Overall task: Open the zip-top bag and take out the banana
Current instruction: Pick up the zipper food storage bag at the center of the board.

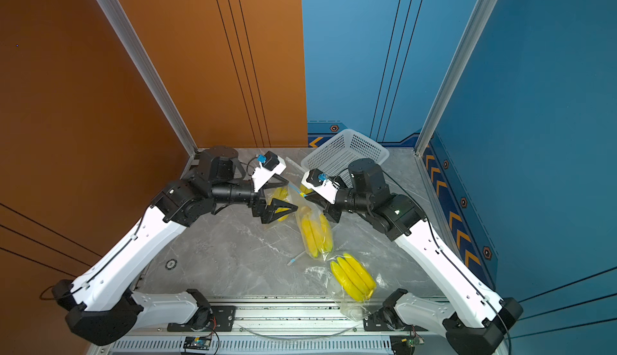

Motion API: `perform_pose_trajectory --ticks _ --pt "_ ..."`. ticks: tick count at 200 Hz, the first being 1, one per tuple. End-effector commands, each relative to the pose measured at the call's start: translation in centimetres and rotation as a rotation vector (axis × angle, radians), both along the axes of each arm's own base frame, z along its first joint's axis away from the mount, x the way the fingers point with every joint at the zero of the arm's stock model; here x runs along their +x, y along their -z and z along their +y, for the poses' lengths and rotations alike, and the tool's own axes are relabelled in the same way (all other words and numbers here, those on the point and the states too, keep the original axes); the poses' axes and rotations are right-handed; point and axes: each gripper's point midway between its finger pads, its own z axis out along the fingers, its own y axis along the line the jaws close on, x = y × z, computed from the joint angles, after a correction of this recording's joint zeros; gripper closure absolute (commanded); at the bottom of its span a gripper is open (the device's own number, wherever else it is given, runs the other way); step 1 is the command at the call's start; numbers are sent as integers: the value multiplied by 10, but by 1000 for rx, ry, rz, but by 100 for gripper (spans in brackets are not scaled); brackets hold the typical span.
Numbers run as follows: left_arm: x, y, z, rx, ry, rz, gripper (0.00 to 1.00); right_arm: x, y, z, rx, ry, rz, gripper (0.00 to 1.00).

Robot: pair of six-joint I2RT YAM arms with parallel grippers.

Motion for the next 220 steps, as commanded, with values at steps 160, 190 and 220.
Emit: perform_pose_trajectory --ticks 160,190,220 --pt "-19 15 -29 23 184 -39 23 -11 0 -16 83 18 -44 100" --pt "-18 23 -37 36 227 -46 30 -12 0 -16 82 13 -48 100" --pt "-15 26 -42 45 248 -65 35 -13 0 -14 87 4 -41 100"
